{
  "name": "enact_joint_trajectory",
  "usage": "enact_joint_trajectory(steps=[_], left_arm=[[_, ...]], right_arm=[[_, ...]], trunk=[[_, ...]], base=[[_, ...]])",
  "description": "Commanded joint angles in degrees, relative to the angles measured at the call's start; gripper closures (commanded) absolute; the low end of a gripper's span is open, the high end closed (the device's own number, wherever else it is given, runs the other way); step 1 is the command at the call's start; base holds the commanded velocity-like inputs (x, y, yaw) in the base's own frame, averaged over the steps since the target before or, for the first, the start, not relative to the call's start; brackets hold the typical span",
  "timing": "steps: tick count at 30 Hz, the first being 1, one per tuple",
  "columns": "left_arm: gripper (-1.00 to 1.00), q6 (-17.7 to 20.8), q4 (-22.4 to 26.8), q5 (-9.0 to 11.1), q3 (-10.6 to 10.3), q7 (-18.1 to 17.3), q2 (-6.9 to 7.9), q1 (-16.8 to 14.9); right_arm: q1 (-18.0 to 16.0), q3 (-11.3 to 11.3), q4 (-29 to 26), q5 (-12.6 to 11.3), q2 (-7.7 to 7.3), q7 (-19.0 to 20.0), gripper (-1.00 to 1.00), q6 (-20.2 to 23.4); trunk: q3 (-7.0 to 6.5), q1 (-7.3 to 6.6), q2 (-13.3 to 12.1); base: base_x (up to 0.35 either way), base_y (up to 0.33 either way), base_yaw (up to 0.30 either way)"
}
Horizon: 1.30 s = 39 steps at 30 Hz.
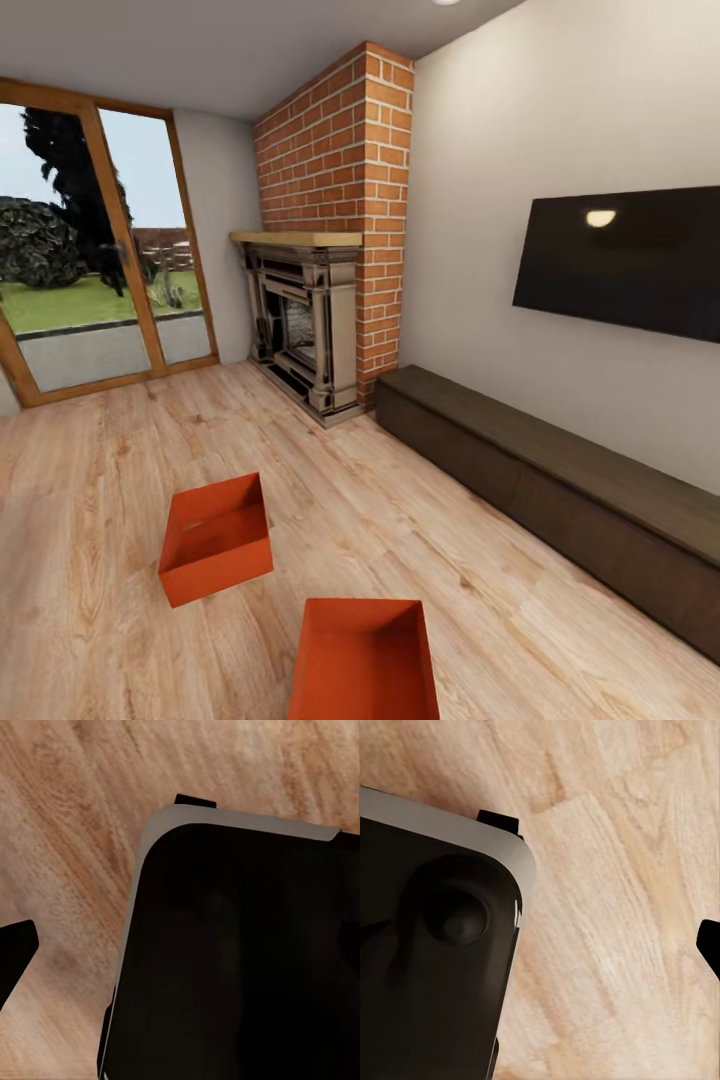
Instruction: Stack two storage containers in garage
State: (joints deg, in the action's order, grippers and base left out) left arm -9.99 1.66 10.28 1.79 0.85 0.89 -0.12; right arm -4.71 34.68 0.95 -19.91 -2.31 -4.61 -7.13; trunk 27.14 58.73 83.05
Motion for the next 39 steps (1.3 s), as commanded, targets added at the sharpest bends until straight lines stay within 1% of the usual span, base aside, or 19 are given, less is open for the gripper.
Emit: enact_joint_trajectory(steps=[1, 13, 14, 17, 19, 20, 22, 27, 31, 39], left_arm=[[-1.00, -0.12, 0.01, 0.18, 0.14, 0.03, -0.01, -0.01], [-1.00, -0.14, 0.01, 0.18, 0.14, 0.03, -0.01, -0.01], [-1.00, 0.20, -0.32, -0.16, -0.19, 0.36, -0.35, -0.34], [-1.00, 1.16, -0.35, -0.06, -0.12, 1.32, -0.10, -1.32], [-1.00, 1.80, -0.17, 0.03, 0.04, 1.66, 0.08, -1.98], [-1.00, 1.45, 0.08, 0.14, 0.25, 1.32, 0.33, -1.64], [-1.00, 0.81, 0.11, 0.16, 0.28, 0.68, 0.38, -0.99], [-1.00, -0.64, 0.12, 0.18, 0.32, -0.41, 0.42, 0.64], [-1.00, -0.65, 0.11, 0.18, 0.32, -0.41, 0.42, 0.65], [-1.00, -0.65, 0.17, 0.18, 0.32, -0.41, 0.42, 0.65]], right_arm=[[-0.04, 0.48, 0.10, -0.48, 0.02, -0.05, -1.00, -0.25], [-0.04, 0.56, 0.10, -0.43, 0.02, -0.05, -1.00, -0.24], [-0.37, 0.51, 0.43, -0.76, 0.35, -0.39, -1.00, 0.09], [-1.34, 0.53, 0.74, -1.69, 1.33, -0.25, -1.00, 1.06], [-1.99, 0.54, 0.67, -1.34, 1.74, -0.15, -1.00, 1.15], [-1.65, 0.56, 0.57, -1.01, 1.46, -0.01, -1.00, 0.82], [-1.16, 0.56, 0.56, -0.44, 1.40, 0.01, -1.00, 0.18], [-0.91, 0.49, 0.52, -0.63, 1.34, -0.02, -1.00, -0.16], [-0.91, 0.48, 0.54, -0.65, 1.34, -0.03, -1.00, -0.17], [-0.92, 0.37, 0.47, -0.66, 1.34, -0.05, -1.00, -0.25]], trunk=[[0.05, 0.00, 0.03], [0.05, 0.00, 0.03], [0.05, 0.00, 0.03], [0.05, 0.00, 0.03], [0.05, 0.00, 0.03], [0.05, 0.00, 0.03], [0.05, 0.00, 0.03], [0.05, 0.00, 0.03], [0.06, 0.00, 0.03], [0.71, 0.00, 0.03]], base=[[0.000, 0.000, 0.054], [0.000, 0.000, 0.008], [0.000, 0.000, 0.000], [0.000, 0.000, 0.000], [0.000, 0.000, 0.000], [0.000, 0.000, 0.000], [0.000, 0.000, 0.000], [0.000, 0.000, 0.000], [0.000, 0.000, 0.000], [0.000, 0.000, 0.000]])
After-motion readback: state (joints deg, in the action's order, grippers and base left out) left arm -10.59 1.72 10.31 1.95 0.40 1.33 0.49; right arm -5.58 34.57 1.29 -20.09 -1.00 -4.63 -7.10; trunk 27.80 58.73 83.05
